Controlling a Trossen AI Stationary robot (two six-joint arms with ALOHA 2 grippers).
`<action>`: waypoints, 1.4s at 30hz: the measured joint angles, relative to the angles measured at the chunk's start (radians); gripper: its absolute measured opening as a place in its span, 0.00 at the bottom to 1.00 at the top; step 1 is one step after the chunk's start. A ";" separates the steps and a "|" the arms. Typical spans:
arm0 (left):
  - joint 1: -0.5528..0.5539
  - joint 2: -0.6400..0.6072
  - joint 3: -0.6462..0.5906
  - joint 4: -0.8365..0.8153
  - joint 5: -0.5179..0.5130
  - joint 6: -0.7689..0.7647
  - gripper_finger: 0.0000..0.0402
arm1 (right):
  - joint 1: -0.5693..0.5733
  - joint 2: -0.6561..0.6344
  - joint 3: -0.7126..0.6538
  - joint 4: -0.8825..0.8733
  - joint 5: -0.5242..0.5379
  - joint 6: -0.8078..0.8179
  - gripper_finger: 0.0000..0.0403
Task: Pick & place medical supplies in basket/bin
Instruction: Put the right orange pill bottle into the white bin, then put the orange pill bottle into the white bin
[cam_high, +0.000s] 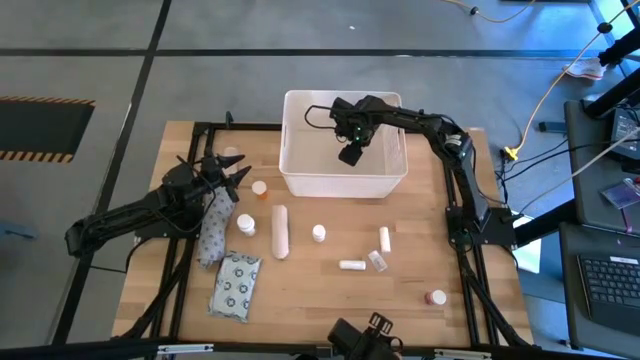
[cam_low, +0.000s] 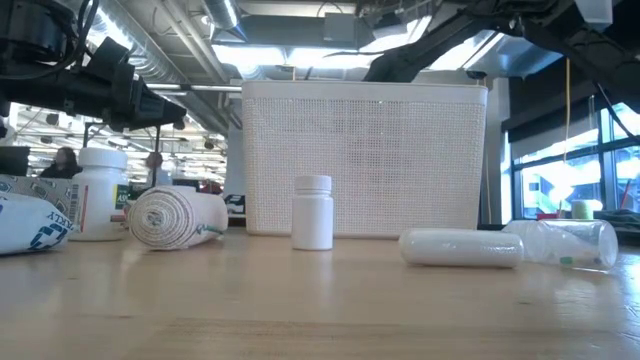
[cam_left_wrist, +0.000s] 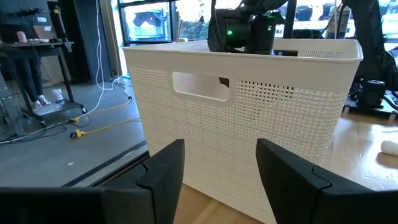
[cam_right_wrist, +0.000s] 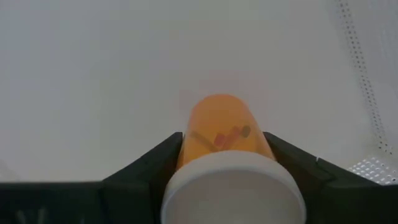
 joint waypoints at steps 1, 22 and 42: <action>0.000 0.000 0.000 0.000 0.000 0.000 0.48 | 0.000 0.000 0.000 0.000 0.000 -0.001 0.52; 0.000 0.000 0.000 0.000 0.000 0.000 0.48 | 0.000 -0.002 0.000 -0.009 0.000 -0.022 0.75; 0.000 0.000 0.000 0.000 0.000 0.000 0.48 | 0.070 -0.370 -0.001 0.004 0.003 0.026 0.78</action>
